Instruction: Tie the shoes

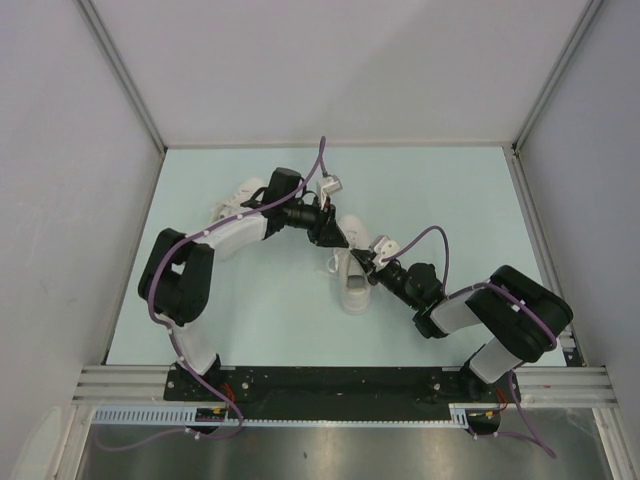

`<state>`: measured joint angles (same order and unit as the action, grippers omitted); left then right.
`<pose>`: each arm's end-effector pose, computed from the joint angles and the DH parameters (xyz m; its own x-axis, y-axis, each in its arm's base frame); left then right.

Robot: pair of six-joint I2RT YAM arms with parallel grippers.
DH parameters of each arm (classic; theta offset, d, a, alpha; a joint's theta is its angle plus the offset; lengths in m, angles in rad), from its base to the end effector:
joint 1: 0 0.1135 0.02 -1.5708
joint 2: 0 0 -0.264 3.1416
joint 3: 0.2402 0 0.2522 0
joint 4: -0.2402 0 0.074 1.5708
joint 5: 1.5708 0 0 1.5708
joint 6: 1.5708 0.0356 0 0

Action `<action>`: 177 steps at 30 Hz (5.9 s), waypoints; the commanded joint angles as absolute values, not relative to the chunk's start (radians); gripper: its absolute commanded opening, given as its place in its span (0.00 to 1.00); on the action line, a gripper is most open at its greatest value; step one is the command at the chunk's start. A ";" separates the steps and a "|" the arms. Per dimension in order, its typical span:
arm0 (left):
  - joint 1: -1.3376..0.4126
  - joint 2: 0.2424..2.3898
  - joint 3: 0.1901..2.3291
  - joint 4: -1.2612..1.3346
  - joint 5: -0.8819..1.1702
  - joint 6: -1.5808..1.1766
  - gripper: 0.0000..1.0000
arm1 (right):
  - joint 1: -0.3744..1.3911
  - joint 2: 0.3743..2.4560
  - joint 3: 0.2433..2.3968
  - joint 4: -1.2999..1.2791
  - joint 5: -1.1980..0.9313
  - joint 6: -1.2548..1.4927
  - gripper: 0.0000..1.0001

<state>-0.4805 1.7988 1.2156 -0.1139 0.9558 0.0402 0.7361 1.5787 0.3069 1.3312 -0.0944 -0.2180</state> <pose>0.3321 -0.2059 0.2252 -0.5358 0.3054 -0.7872 0.8442 0.2100 -0.4931 0.1910 0.1776 0.1676 0.2026 -0.1070 -0.9734 -0.7112 0.6673 -0.2214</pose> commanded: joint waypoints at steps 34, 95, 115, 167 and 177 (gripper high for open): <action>-0.462 1.709 1.189 -0.034 1.037 0.020 0.00 | 0.747 1.621 0.321 1.471 -0.097 -0.213 0.00; -0.509 1.572 1.054 -0.167 0.868 0.184 0.54 | 0.816 1.677 0.399 1.594 0.164 0.025 0.01; -0.403 1.644 1.147 -0.060 0.842 0.011 0.44 | 0.815 1.675 0.396 1.594 0.152 0.003 0.00; -0.499 1.743 1.193 -0.117 0.904 0.044 0.41 | 0.811 1.671 0.391 1.597 0.121 0.003 0.00; -0.500 1.775 1.212 -0.101 0.923 0.022 0.28 | 0.813 1.669 0.391 1.597 0.120 -0.018 0.00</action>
